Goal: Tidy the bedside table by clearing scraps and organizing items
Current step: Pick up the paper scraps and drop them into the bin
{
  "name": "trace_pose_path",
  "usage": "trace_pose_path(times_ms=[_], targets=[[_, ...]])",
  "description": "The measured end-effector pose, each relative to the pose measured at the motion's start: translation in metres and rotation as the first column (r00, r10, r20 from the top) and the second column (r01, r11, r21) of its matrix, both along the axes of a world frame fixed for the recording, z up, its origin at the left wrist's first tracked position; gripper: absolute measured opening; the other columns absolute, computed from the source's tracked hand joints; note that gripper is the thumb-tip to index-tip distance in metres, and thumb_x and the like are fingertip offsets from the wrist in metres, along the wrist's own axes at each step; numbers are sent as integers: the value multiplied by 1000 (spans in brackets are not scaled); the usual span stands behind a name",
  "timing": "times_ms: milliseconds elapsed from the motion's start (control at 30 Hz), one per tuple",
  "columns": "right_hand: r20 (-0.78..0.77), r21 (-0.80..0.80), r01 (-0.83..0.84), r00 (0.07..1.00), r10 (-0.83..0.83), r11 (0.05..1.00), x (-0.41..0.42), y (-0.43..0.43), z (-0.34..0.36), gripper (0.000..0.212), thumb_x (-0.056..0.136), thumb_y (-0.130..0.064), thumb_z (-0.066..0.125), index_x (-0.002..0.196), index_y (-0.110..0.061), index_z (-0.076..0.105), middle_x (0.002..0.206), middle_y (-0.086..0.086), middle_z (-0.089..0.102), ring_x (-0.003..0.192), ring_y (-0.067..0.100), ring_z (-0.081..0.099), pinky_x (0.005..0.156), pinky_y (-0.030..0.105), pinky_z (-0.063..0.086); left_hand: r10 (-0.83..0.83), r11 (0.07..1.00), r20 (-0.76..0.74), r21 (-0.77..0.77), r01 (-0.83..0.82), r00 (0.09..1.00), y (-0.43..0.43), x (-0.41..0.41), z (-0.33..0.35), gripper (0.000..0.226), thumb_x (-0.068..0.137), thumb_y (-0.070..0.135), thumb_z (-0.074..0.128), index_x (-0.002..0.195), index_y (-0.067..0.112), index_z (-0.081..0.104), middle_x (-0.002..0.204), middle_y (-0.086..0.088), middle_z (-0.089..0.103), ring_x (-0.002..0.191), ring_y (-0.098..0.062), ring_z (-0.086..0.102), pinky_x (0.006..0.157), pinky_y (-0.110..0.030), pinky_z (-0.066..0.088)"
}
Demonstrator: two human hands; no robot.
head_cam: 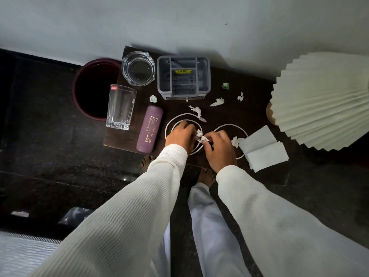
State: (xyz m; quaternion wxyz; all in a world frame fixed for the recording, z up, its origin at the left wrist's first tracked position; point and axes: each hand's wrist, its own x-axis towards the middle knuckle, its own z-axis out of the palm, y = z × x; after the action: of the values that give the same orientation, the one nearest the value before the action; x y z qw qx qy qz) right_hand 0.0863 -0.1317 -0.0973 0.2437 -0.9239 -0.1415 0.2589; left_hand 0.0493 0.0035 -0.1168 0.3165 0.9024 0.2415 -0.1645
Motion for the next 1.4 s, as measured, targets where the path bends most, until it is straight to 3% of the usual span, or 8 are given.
trace_pose_path(times_ms=[200, 400, 500, 633, 767, 867, 1167, 1400], targets=[[-109, 160, 223, 972, -208, 962, -1, -1, 11, 11, 94, -22, 64, 102, -16, 69, 105, -4, 53, 76, -2, 54, 66, 0, 42, 94, 991, 51, -105, -88, 994, 11, -2, 7, 8, 85, 20, 68, 87, 15, 63, 88, -2, 66, 78, -21, 63, 73, -37, 55], [-196, 217, 381, 919, -342, 899, 4, 5, 27, 18, 94, -26, 64, 108, -16, 68, 98, -4, 71, 81, -3, 64, 64, 3, 49, 381, 870, 93, -373, -323, 920, 17, -11, 30, 10, 85, 15, 72, 83, 9, 64, 80, -5, 74, 75, -15, 71, 76, -27, 59], [-226, 255, 417, 903, -366, 872, 5, 16, 35, 18, 93, -25, 65, 108, -16, 69, 98, -2, 74, 89, 7, 70, 71, 13, 54, 444, 841, 111, -394, -371, 889, 21, -13, 39, 13, 82, 19, 76, 80, 11, 65, 80, 0, 73, 76, -11, 70, 72, -12, 52], [-259, 314, 418, 902, -347, 853, 7, 34, 45, 18, 93, -24, 65, 107, -15, 69, 97, -1, 74, 92, 13, 71, 83, 34, 60, 537, 779, 72, -424, -462, 840, 30, -16, 49, 19, 77, 22, 78, 68, 24, 61, 74, 11, 69, 75, -6, 65, 74, -17, 49], [-275, 358, 401, 908, -315, 844, 10, 58, 55, 10, 91, -21, 67, 100, -20, 69, 95, -1, 74, 91, 14, 72, 85, 41, 60, 707, 473, -94, -674, -567, 701, 52, -10, 60, 29, 81, -5, 69, 64, 13, 54, 81, -19, 65, 76, -24, 68, 74, -34, 59], [-252, 385, 367, 924, -287, 846, 14, 83, 64, 10, 90, -23, 68, 100, -21, 70, 94, -5, 74, 91, 12, 71, 85, 32, 59, 760, 304, -139, -787, -537, 635, 72, -6, 71, 28, 83, -12, 64, 66, 6, 52, 81, -26, 62, 66, -22, 68, 66, -28, 60], [-167, 451, 213, 974, -153, 867, 12, 179, 81, 11, 90, -26, 69, 100, -22, 72, 90, -12, 73, 85, -2, 67, 74, 6, 50, 844, 316, -36, -771, -552, 534, 152, -19, 91, 20, 84, -3, 69, 72, 9, 59, 75, -10, 67, 70, -17, 70, 69, -28, 61], [-213, 485, 214, 969, -123, 848, 4, 220, 84, 11, 90, -27, 68, 98, -20, 72, 91, -6, 75, 87, 12, 72, 85, 45, 59, 852, 378, 28, -726, -575, 523, 190, -31, 98, 21, 83, 2, 73, 71, 14, 61, 72, -6, 69, 69, -19, 71, 65, -27, 60]])
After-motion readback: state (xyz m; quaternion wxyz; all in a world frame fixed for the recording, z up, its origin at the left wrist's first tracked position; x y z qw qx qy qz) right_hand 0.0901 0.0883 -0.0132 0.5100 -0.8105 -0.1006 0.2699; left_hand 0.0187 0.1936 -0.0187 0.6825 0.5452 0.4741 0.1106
